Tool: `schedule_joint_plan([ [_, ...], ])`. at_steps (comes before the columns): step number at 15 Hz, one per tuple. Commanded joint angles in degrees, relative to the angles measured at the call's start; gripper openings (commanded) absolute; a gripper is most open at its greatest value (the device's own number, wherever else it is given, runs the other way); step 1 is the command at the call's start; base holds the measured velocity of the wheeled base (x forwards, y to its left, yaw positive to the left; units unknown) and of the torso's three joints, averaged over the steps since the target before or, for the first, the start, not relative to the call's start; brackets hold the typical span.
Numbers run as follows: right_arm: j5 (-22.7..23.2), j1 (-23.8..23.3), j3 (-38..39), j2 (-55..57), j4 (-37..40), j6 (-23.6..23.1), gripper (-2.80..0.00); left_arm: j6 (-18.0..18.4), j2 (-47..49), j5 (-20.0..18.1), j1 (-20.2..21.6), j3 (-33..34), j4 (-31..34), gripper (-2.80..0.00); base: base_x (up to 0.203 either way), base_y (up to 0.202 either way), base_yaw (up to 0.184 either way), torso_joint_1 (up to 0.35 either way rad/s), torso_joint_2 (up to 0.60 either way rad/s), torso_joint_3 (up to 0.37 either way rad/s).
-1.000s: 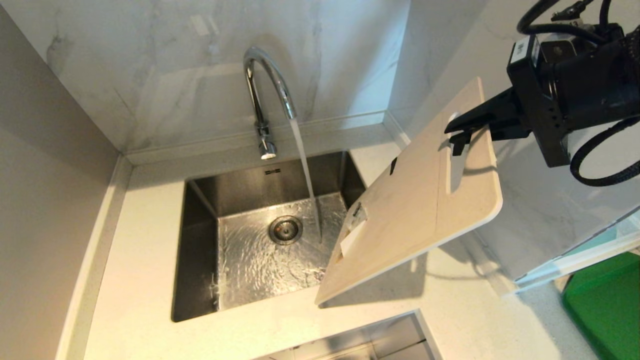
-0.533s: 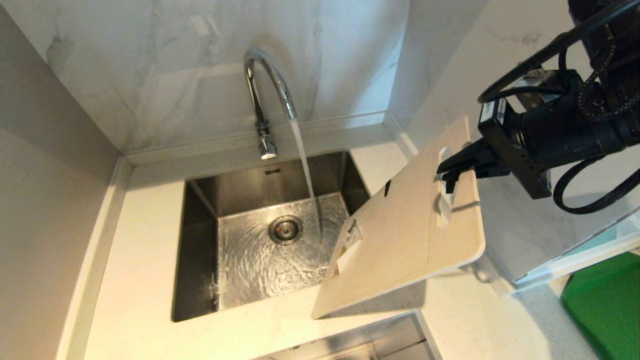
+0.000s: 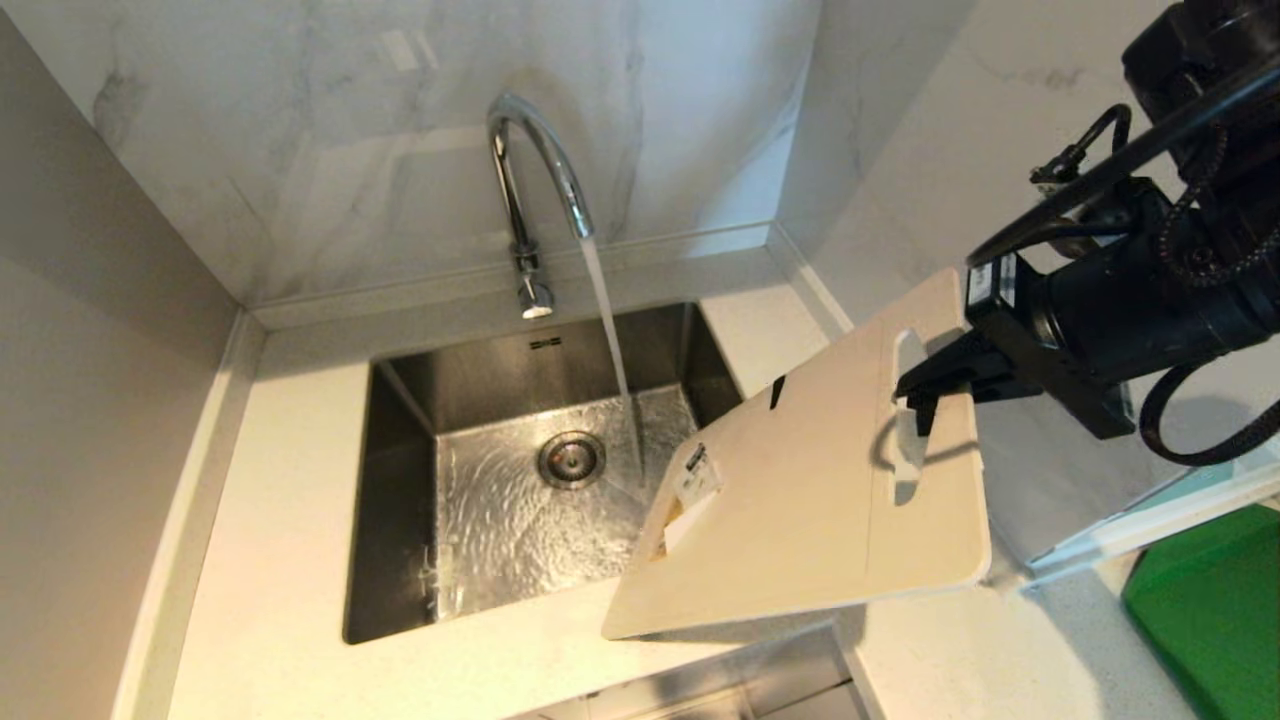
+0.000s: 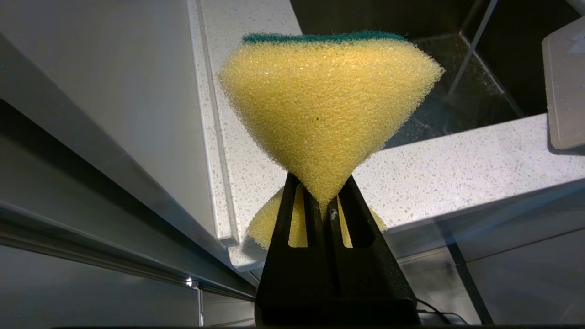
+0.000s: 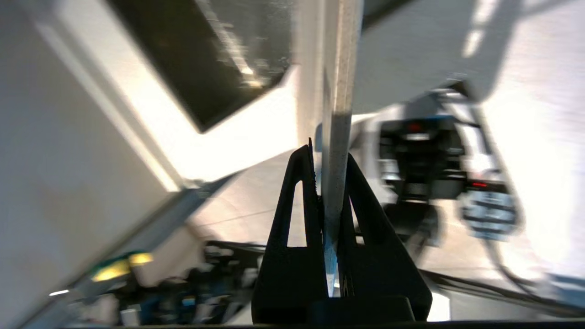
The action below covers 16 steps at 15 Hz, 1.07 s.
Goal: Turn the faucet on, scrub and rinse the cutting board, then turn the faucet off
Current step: Put down the cutting board
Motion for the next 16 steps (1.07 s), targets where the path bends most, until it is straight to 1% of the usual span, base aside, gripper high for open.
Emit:
schedule_joint_plan([
  [1, -4.1, 0.0, -0.6, -1.8, 5.5, -3.0, -2.80, 0.0, 0.0, 0.0, 0.0, 0.0, 0.0, -2.80, 0.000, 0.000, 0.000, 0.000, 0.00, 0.000],
  [3, -5.6, 0.0, -0.6, -3.0, 12.2, -6.4, -2.80, 0.0, 0.0, 0.0, 0.0, 0.0, 0.0, -2.80, 0.000, 0.000, 0.000, 0.000, 0.00, 0.000],
  [4, -6.0, 0.0, 0.1, -3.7, 15.0, -7.1, -2.80, 0.0, 0.0, 0.0, 0.0, 0.0, 0.0, -2.80, 0.000, 0.000, 0.000, 0.000, 0.00, 0.000],
  [5, -6.3, -0.1, 1.2, -4.0, 16.0, -7.2, -2.80, 0.0, 0.0, 0.0, 0.0, 0.0, 0.0, -2.80, 0.000, 0.000, 0.000, 0.000, 0.00, 0.000],
  [7, -8.2, 0.0, 2.7, -4.1, 16.5, -7.6, -2.80, 0.0, 0.1, 0.0, 0.0, 0.0, 0.0, -2.80, 0.000, 0.000, 0.000, 0.000, 0.00, 0.000],
  [10, -10.4, 0.1, 6.4, -3.8, 16.3, -11.6, -2.80, 0.0, 0.0, 0.0, 0.0, 0.0, 0.0, -2.80, 0.000, 0.000, 0.000, 0.000, 0.00, 0.000],
  [12, -10.5, 0.1, 8.9, -2.3, 15.8, -11.7, -2.80, 0.0, 0.0, 0.0, 0.0, 0.0, 0.0, -2.80, 0.000, 0.000, 0.000, 0.000, 0.00, 0.000],
  [14, -10.4, 0.1, 11.2, -0.9, 13.5, -11.8, -2.80, 0.0, 0.0, 0.0, 0.0, 0.0, 0.0, -2.80, 0.000, 0.000, 0.000, 0.000, 0.00, 0.000],
  [16, -10.7, 0.3, 13.1, 0.1, 12.4, -12.9, -2.80, 0.0, 0.1, 0.0, 0.0, 0.0, 0.0, -2.80, 0.000, 0.000, 0.000, 0.000, 0.00, 0.000],
])
